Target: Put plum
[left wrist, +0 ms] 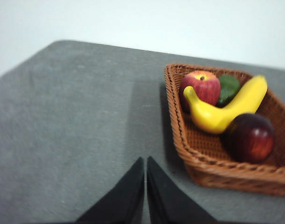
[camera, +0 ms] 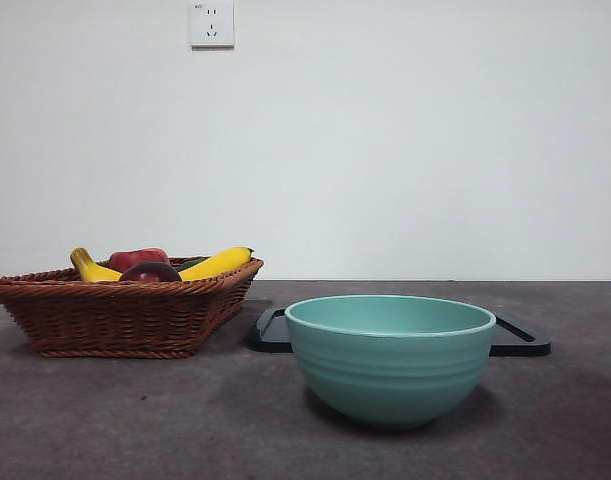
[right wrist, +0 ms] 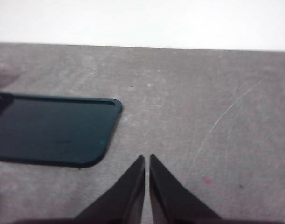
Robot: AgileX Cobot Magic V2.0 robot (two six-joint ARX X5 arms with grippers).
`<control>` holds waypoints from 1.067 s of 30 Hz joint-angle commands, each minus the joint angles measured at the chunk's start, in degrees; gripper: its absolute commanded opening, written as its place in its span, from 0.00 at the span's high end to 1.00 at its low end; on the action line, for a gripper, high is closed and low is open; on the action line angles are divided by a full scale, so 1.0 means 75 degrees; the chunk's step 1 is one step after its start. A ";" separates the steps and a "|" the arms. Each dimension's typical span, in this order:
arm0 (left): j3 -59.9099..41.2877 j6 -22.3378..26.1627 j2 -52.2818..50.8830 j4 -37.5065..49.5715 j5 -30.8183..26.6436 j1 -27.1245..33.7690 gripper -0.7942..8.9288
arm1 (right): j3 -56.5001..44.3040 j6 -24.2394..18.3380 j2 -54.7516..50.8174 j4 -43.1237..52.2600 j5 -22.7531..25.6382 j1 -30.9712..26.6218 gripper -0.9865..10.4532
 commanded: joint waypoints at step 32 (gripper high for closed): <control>0.5281 0.0420 0.4167 -0.3599 0.3037 -0.0029 0.91 | 0.5721 0.0560 0.3754 -0.4249 -0.2672 0.0009 0.91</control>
